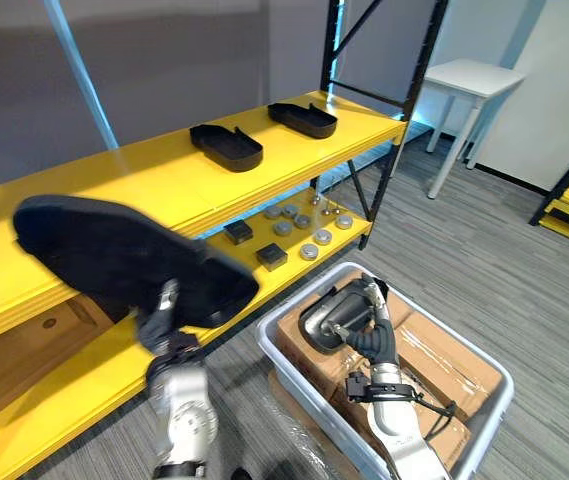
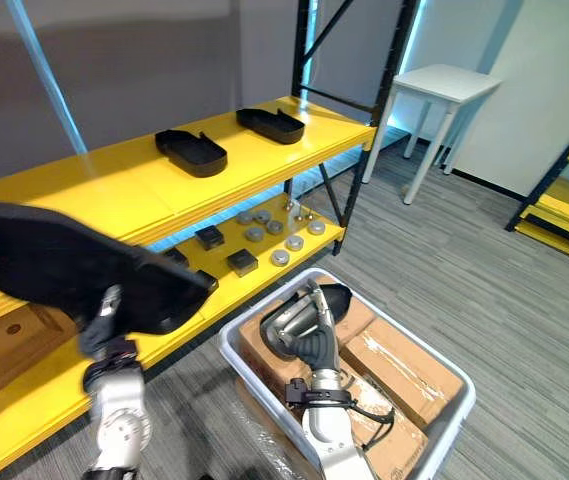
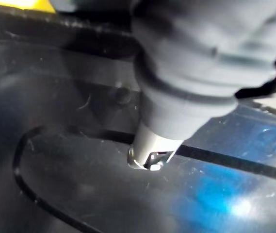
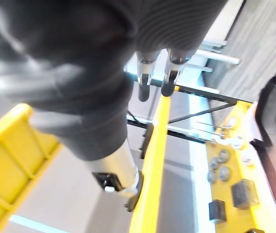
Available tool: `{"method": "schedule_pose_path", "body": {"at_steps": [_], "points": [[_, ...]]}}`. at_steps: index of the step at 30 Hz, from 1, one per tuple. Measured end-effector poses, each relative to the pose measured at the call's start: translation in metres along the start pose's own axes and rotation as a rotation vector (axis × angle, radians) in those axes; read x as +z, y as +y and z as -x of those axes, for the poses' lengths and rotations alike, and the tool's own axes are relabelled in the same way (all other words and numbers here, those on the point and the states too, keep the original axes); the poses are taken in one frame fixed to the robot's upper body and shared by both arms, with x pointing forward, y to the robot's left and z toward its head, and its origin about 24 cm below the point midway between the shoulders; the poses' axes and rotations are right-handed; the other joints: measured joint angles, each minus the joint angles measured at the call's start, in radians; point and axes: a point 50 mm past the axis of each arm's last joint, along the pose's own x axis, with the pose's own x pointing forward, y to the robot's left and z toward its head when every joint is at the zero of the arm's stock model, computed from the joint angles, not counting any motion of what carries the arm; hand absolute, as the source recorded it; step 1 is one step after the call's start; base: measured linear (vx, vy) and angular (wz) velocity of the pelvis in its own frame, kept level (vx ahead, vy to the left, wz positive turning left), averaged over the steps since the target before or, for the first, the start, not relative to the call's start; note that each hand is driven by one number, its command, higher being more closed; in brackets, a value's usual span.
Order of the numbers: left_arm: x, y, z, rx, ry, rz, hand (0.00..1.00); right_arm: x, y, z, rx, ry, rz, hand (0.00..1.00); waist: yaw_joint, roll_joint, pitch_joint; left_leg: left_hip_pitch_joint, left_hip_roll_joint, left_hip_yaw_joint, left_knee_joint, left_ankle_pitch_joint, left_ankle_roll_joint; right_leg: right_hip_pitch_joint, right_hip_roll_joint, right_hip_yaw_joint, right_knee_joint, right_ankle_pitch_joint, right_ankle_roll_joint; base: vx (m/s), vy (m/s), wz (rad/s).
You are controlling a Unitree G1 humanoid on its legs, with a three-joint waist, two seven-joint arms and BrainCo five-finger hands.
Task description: Walk over and take plastic housings, then place them on the shelf
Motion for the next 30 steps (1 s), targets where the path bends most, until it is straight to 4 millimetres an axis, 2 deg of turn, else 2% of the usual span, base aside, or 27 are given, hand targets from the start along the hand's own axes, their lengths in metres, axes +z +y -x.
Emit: {"method": "schedule_pose_path", "body": {"at_steps": [1,2,3,4,5,6,7,8,10,11,13,15,16,17,19,21,22,23,24,25,26,27,28,30], "points": [[0.010,0.004,0.001,0.009,-0.059,-0.078,1.00,-0.008,-0.009,0.004,-0.027,0.035,0.015,0.00,-0.001,-0.004,0.003,0.033,-0.025,-0.045,0.009,-0.030,0.003,-0.008,-0.068,0.004,0.168,0.017,-0.007,0.24,0.186,1.13],[0.023,0.005,0.002,0.002,-0.128,-0.148,1.00,-0.014,-0.015,0.009,-0.042,0.066,0.025,0.00,-0.005,-0.005,0.005,0.069,-0.045,-0.098,0.013,-0.059,0.010,-0.034,-0.137,0.023,0.357,0.089,-0.069,0.23,0.182,1.21],[0.031,0.003,0.003,-0.007,-0.168,-0.176,1.00,-0.017,-0.018,0.012,-0.050,0.079,0.028,0.00,-0.006,0.003,0.010,0.083,-0.050,-0.125,0.015,-0.074,0.012,-0.054,-0.155,0.049,0.437,0.109,-0.110,0.22,0.138,1.24],[0.047,-0.002,0.004,-0.028,-0.262,-0.237,1.00,-0.023,-0.021,0.018,-0.059,0.109,0.024,0.00,-0.008,0.004,0.011,0.099,-0.051,-0.179,0.016,-0.090,0.012,-0.131,-0.142,0.155,0.561,0.073,-0.112,0.18,0.054,0.98],[0.055,-0.004,0.004,-0.037,-0.309,-0.268,1.00,-0.025,-0.020,0.021,-0.059,0.124,0.018,0.00,-0.009,0.007,0.013,0.106,-0.049,-0.205,0.014,-0.093,0.013,-0.172,-0.112,0.222,0.596,0.051,-0.094,0.21,-0.006,1.36],[0.063,-0.008,0.004,-0.048,-0.373,-0.329,1.00,-0.029,-0.020,0.028,-0.057,0.154,0.001,0.00,-0.017,0.016,0.021,0.128,-0.048,-0.270,0.009,-0.096,0.011,-0.236,-0.049,0.318,0.616,0.013,-0.081,0.21,-0.071,1.36],[0.065,-0.009,0.005,-0.054,-0.402,-0.377,1.00,-0.032,-0.020,0.033,-0.053,0.175,-0.017,0.00,-0.026,0.023,0.026,0.145,-0.052,-0.317,0.003,-0.098,0.010,-0.269,-0.015,0.360,0.602,-0.011,-0.076,0.22,-0.089,1.35],[0.066,-0.008,0.006,-0.055,-0.410,-0.396,1.00,-0.033,-0.020,0.035,-0.051,0.184,-0.021,0.00,-0.028,0.026,0.028,0.155,-0.056,-0.337,0.000,-0.100,0.007,-0.286,-0.005,0.373,0.590,-0.020,-0.074,0.26,-0.122,1.39],[0.068,-0.002,0.011,-0.042,-0.432,-0.465,1.00,-0.039,-0.023,0.044,-0.038,0.219,-0.026,0.00,-0.033,0.030,0.032,0.182,-0.078,-0.437,0.000,-0.111,-0.012,-0.362,0.048,0.440,0.407,-0.036,-0.073,0.22,-0.134,1.41],[0.068,-0.002,0.012,-0.044,-0.429,-0.464,1.00,-0.043,-0.027,0.049,-0.049,0.246,-0.038,0.00,-0.035,0.034,0.035,0.189,-0.082,-0.494,-0.002,-0.117,-0.022,-0.389,0.107,0.526,0.278,-0.032,-0.067,0.15,-0.134,1.22],[0.065,-0.005,0.013,-0.059,-0.419,-0.459,1.00,-0.051,-0.038,0.058,-0.107,0.293,-0.047,0.00,-0.043,0.034,0.034,0.205,-0.093,-0.572,-0.005,-0.122,-0.032,-0.384,0.182,0.648,0.105,-0.028,-0.067,0.22,-0.203,1.37],[0.062,-0.007,0.014,-0.080,-0.406,-0.457,1.00,-0.057,-0.050,0.065,-0.152,0.325,-0.030,0.00,-0.052,0.018,0.033,0.211,-0.126,-0.622,0.015,-0.138,-0.051,-0.377,0.181,0.690,-0.034,0.057,-0.094,0.26,-0.209,1.11],[0.057,-0.010,0.017,-0.099,-0.386,-0.449,1.00,-0.061,-0.055,0.070,-0.168,0.349,-0.023,0.00,-0.059,0.017,0.036,0.216,-0.143,-0.646,0.044,-0.170,-0.055,-0.355,0.165,0.683,-0.056,0.163,-0.079,0.25,-0.171,0.56],[0.054,-0.011,0.023,-0.121,-0.365,-0.444,1.00,-0.064,-0.058,0.072,-0.167,0.361,-0.007,0.00,-0.055,0.048,0.038,0.214,-0.120,-0.640,0.070,-0.199,-0.089,-0.320,0.186,0.670,-0.099,0.170,-0.087,0.30,-0.191,0.35],[0.053,-0.019,0.028,-0.177,-0.362,-0.420,1.00,-0.066,-0.060,0.075,-0.173,0.374,-0.004,0.00,-0.055,0.069,0.043,0.206,-0.085,-0.640,0.114,-0.250,-0.103,-0.276,0.223,0.662,-0.163,0.181,-0.101,0.21,-0.103,-0.04],[0.047,-0.026,0.032,-0.235,-0.327,-0.387,1.00,-0.067,-0.061,0.079,-0.181,0.389,-0.007,0.00,-0.057,0.078,0.049,0.186,-0.051,-0.631,0.217,-0.318,-0.155,-0.233,0.253,0.660,-0.200,0.178,-0.110,0.20,-0.084,-0.09],[0.043,-0.030,0.034,-0.262,-0.300,-0.365,1.00,-0.067,-0.062,0.081,-0.182,0.393,-0.005,0.00,-0.064,0.078,0.061,0.164,-0.033,-0.593,0.322,-0.350,-0.206,-0.200,0.263,0.663,-0.212,0.169,-0.121,0.21,-0.035,-0.13],[0.038,-0.034,0.037,-0.281,-0.277,-0.340,1.00,-0.067,-0.063,0.083,-0.177,0.394,0.000,0.00,-0.065,0.081,0.074,0.118,-0.014,-0.556,0.470,-0.361,-0.224,-0.168,0.269,0.669,-0.225,0.164,-0.125,0.20,-0.015,-0.15],[0.036,-0.036,0.038,-0.290,-0.264,-0.324,1.00,-0.066,-0.064,0.084,-0.175,0.391,0.003,0.00,-0.065,0.084,0.079,0.086,-0.004,-0.539,0.553,-0.358,-0.230,-0.152,0.267,0.675,-0.236,0.164,-0.126,0.20,0.030,-0.29],[0.032,-0.038,0.039,-0.303,-0.242,-0.303,1.00,-0.066,-0.065,0.084,-0.166,0.389,0.009,0.00,-0.062,0.086,0.085,0.039,0.028,-0.497,0.657,-0.365,-0.237,-0.132,0.261,0.689,-0.242,0.162,-0.129,0.21,0.074,-0.33],[0.030,-0.040,0.040,-0.316,-0.229,-0.296,1.00,-0.066,-0.066,0.085,-0.167,0.391,0.009,0.00,-0.064,0.085,0.085,0.029,0.058,-0.473,0.661,-0.367,-0.237,-0.123,0.252,0.697,-0.245,0.161,-0.130,0.23,0.115,-0.36],[0.024,-0.044,0.040,-0.339,-0.200,-0.276,1.00,-0.066,-0.066,0.085,-0.167,0.391,0.003,0.00,-0.071,0.083,0.087,0.019,0.095,-0.461,0.605,-0.368,-0.235,-0.118,0.233,0.707,-0.246,0.161,-0.130,0.17,0.125,-0.24],[0.022,-0.047,0.040,-0.352,-0.186,-0.259,1.00,-0.066,-0.065,0.084,-0.165,0.390,-0.003,0.00,-0.074,0.082,0.089,0.020,0.110,-0.456,0.554,-0.367,-0.235,-0.118,0.221,0.715,-0.246,0.157,-0.124,0.13,0.182,-0.14],[0.012,-0.060,0.041,-0.410,-0.145,-0.225,1.00,-0.065,-0.067,0.084,-0.159,0.386,-0.005,0.00,-0.096,0.098,0.086,0.029,0.129,-0.497,0.340,-0.329,-0.216,-0.124,0.188,0.717,-0.239,0.141,-0.098,0.12,0.302,-0.08]]}}
